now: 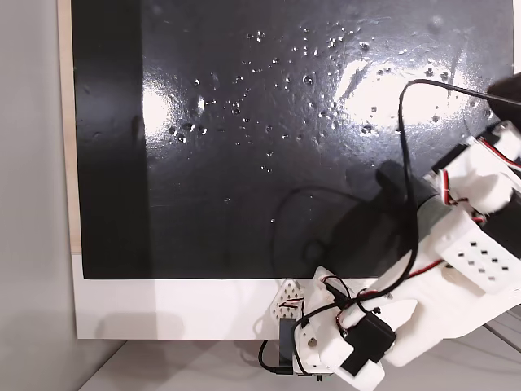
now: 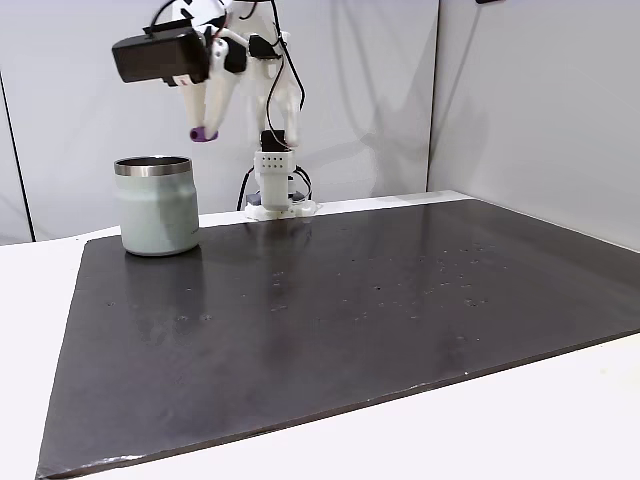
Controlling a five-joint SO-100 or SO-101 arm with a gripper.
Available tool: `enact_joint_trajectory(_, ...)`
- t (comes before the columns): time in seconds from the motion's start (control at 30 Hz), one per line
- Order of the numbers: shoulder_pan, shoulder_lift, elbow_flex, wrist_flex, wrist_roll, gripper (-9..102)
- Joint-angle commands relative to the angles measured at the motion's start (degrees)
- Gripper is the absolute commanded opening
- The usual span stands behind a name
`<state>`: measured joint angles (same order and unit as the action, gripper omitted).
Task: Grasp a pengrip and put it in the cup.
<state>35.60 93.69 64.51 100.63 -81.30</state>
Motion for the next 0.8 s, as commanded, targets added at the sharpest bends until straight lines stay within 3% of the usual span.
enact_joint_trajectory(0.0,6.06,5.27,-4.92,0.79,-2.72,0)
enact_joint_trajectory(0.4,19.07,11.25,-4.48,0.35,-9.84,0)
enact_joint_trajectory(0.77,24.61,21.01,15.21,-14.77,-14.33,0)
